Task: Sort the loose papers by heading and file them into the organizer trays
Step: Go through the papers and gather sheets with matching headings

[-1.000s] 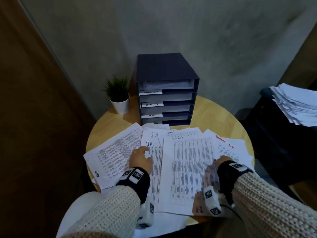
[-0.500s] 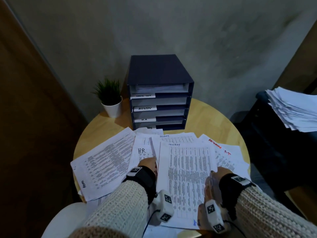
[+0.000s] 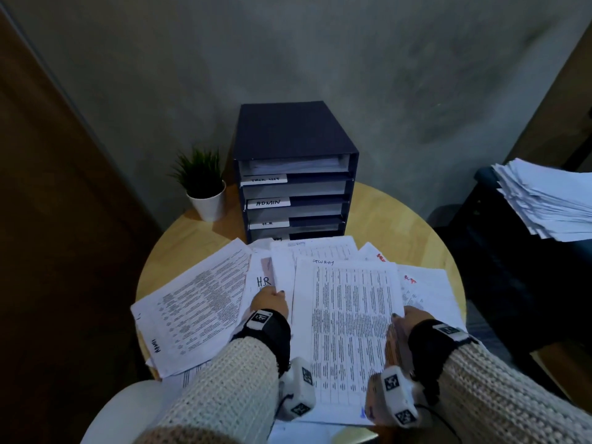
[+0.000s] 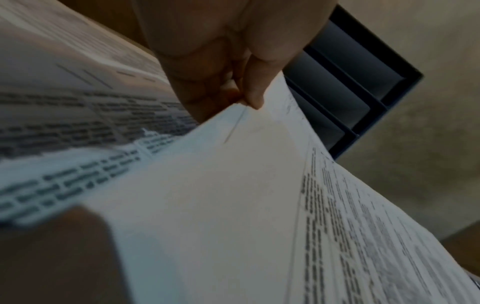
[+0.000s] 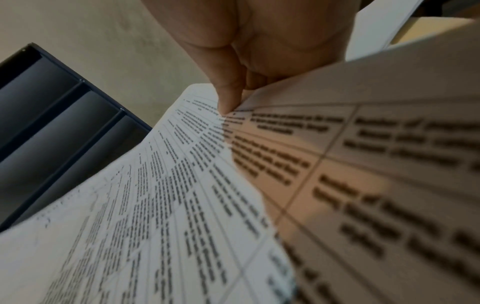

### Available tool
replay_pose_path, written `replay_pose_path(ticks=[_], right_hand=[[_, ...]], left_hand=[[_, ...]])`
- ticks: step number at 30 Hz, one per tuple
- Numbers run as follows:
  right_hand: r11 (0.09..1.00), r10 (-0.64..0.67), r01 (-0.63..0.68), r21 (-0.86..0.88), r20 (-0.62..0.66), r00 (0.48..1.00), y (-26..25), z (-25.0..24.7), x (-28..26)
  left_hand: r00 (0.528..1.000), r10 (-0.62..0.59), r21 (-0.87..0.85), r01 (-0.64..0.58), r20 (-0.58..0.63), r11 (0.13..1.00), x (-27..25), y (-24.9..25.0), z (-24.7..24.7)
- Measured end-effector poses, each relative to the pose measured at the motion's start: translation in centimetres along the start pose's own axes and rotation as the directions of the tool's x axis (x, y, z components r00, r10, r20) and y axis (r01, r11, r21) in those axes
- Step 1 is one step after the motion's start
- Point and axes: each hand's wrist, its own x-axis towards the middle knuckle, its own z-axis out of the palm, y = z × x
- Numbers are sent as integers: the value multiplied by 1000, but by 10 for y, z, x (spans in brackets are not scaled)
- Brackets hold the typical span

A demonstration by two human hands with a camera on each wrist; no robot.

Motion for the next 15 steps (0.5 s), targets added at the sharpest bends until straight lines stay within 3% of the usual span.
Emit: replay_pose_path(ticks=[4,10,15], right_hand=[[1000,-9,9,17,-7,1000,-10,2,-5],[989,-37,41,144,-30,999,-26,17,-13],[987,-60,58,151,5,998,-37,28,-21]], left_hand=[[999,39,-25,-40,-32,999,-6,-14,-24],[988,149,96,-145,-40,985,-12,-40,-47],[984,143,183,-123,-103,975,-15,-44,-62]])
